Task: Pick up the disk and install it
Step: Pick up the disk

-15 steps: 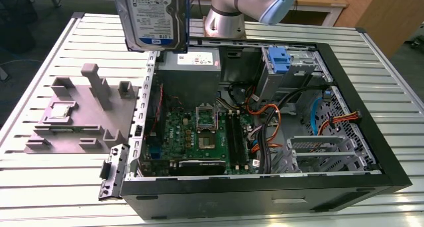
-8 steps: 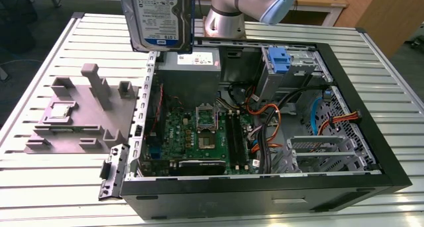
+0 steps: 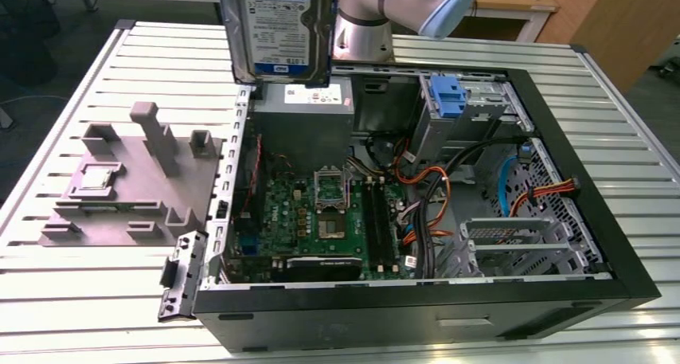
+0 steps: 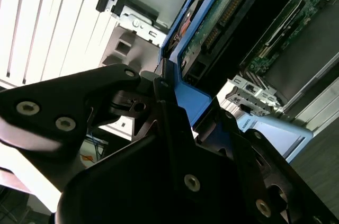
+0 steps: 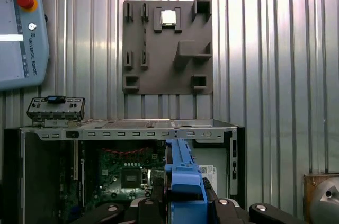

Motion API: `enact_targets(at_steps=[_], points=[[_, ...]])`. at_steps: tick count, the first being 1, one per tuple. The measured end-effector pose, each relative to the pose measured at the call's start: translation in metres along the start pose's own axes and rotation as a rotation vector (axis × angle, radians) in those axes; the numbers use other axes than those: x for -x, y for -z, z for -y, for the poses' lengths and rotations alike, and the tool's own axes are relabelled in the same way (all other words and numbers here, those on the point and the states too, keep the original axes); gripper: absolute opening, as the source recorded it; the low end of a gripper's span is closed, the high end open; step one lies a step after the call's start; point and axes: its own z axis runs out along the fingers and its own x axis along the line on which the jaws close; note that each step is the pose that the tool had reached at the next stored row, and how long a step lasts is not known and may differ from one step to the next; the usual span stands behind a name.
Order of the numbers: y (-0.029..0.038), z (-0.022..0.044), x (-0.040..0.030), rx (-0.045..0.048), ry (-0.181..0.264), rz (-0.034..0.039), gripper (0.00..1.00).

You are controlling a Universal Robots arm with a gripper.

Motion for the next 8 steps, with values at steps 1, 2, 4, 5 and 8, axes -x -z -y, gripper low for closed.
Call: enact_targets(at_steps=[1,2,4,5,8], points=[[0.0,0.0044,0.0001,0.0001,0.0,-0.0001,0.36],[0.0,0.0086,0.0002,0.0001,0.0,-0.0002,0.36],[-0.0001,0.0177,0.0004,0.0,0.0,0.0,0.36],[-0.0002,0.0221,0.0005,0.0,0.0,0.0,0.36],[-0.0002,0.036,0.0008,0.0,0.0,0.0,0.36]])
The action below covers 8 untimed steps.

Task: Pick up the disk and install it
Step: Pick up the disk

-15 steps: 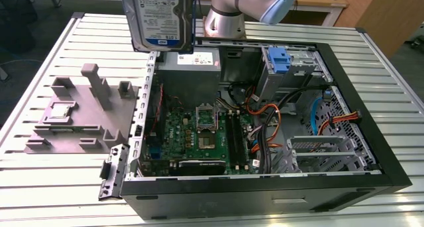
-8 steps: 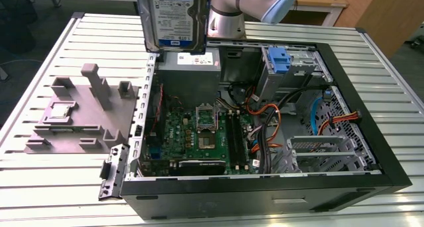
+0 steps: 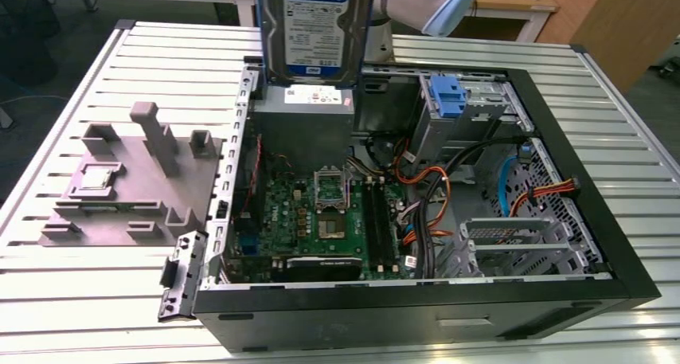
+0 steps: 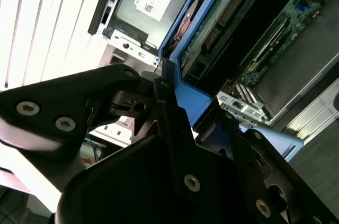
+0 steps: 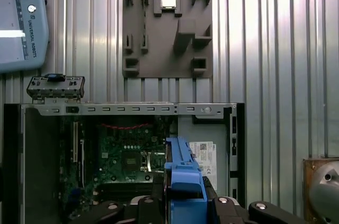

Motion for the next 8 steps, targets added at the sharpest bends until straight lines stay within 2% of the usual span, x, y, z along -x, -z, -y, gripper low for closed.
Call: enact_targets(at_steps=[3,4,8], points=[[0.0,0.0124,0.0003,0.0,0.0,0.0,0.36],[0.0,0.0143,0.0003,0.0002,0.0,-0.0002,0.36],[-0.0005,0.0146,0.0003,0.0,0.0,0.0001,0.36]])
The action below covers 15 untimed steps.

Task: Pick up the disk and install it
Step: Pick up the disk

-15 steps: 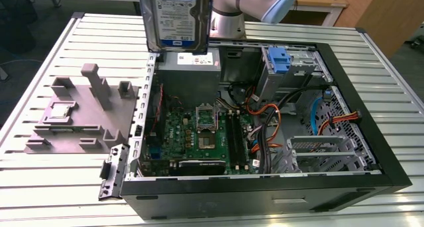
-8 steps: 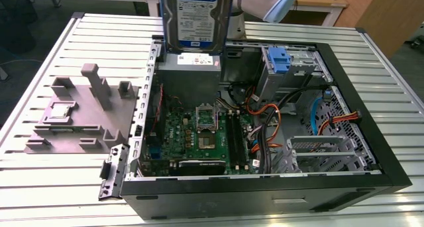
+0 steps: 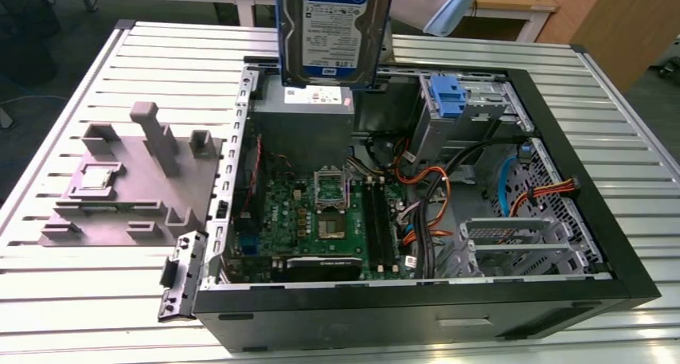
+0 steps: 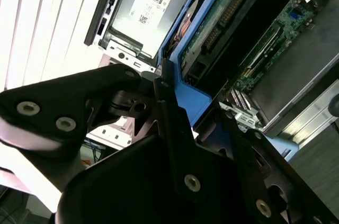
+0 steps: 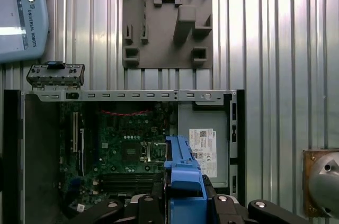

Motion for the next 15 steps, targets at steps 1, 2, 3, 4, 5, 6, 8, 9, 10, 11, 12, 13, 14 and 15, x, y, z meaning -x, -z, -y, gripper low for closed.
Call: enact_targets(at_steps=[1,2,3,4,5,6,8,9,10,11,12,13,14,15], points=[[-0.0001,0.0,-0.0002,0.0001,0.0,-0.0002,0.36],[-0.0002,0.0001,-0.0011,0.0001,0.0,-0.0002,0.36],[-0.0004,0.0001,-0.0031,0.0001,0.0,-0.0001,0.36],[-0.0005,0.0002,-0.0052,0.0001,0.0,-0.0001,0.36],[-0.0007,0.0002,-0.0075,0.0002,0.0,-0.0002,0.36],[-0.0009,0.0003,-0.0103,0.0001,0.0,-0.0002,0.36],[-0.0014,0.0006,-0.0137,0.0,0.0,0.0,0.36],[-0.0017,0.0011,-0.0147,0.0001,0.0,-0.0002,0.36],[-0.0021,0.0021,-0.0151,-0.0001,0.0,0.0,0.36],[-0.0023,0.0036,-0.0152,0.0,0.0,-0.0001,0.36],[-0.0025,0.0055,-0.0152,0.0001,0.0,-0.0001,0.36],[-0.0027,0.0079,-0.0152,0.0,0.0,-0.0001,0.36],[-0.0028,0.0114,-0.0151,0.0001,0.0,-0.0001,0.36],[-0.0028,0.0155,-0.015,0.0,0.0,-0.0002,0.36]])
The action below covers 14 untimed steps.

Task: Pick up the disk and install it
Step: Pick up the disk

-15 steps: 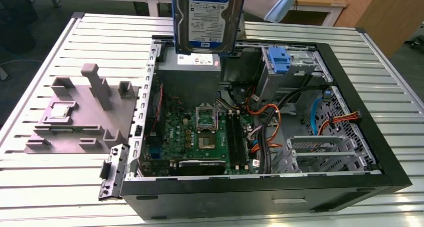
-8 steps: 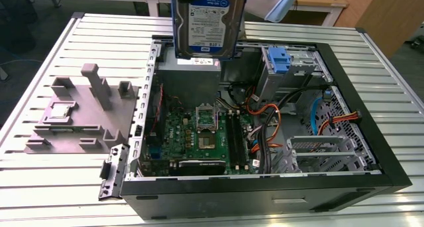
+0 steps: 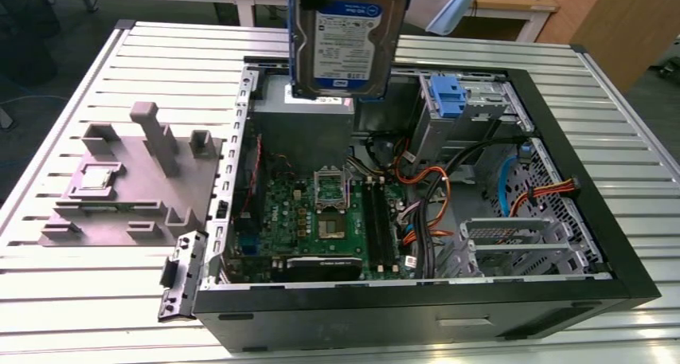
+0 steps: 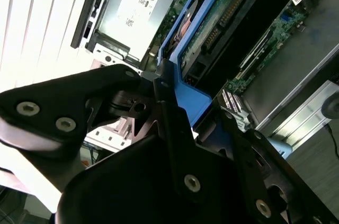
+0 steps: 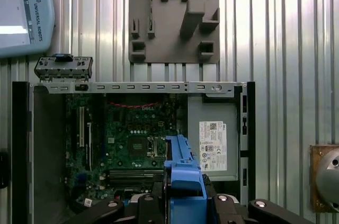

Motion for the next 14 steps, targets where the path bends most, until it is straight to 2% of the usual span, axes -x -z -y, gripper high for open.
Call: enact_targets(at_steps=[4,10,14], points=[[-0.0002,0.0137,0.0003,0.0001,0.0,0.0001,0.36],[-0.0011,0.0225,0.0004,0.0,0.0,0.0001,0.36],[-0.0013,0.0234,0.0005,0.0001,0.0,0.0,0.36]])
